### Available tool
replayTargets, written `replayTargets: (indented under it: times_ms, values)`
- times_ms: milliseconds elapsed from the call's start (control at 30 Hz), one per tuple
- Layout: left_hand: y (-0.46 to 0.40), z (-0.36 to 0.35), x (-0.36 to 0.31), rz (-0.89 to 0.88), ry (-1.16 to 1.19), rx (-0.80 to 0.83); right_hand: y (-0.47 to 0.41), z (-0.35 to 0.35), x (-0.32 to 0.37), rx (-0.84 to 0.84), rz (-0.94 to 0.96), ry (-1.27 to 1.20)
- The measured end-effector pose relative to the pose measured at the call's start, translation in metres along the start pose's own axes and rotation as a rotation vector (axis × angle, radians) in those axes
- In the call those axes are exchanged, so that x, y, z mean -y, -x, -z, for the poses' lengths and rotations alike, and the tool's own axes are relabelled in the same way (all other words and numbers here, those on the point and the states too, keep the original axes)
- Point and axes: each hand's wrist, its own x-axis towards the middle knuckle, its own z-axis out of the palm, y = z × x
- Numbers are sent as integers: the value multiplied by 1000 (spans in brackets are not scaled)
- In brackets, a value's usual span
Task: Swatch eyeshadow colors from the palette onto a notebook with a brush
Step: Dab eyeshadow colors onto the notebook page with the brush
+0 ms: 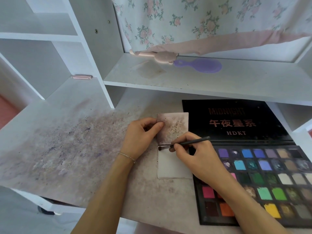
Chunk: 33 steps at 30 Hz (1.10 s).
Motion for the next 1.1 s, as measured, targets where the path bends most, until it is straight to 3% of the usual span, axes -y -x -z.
replayTargets:
  times_ms: [600,700,1100]
  values:
    - [0,0,0,8,-2,6,-1,-1,-2,16,11,11]
    - [0,0,0,0,-6,1,-2,-1,-3,-40,45,31]
    - [-1,2,4,12,-19,8,4,22,3,-149,100,-238]
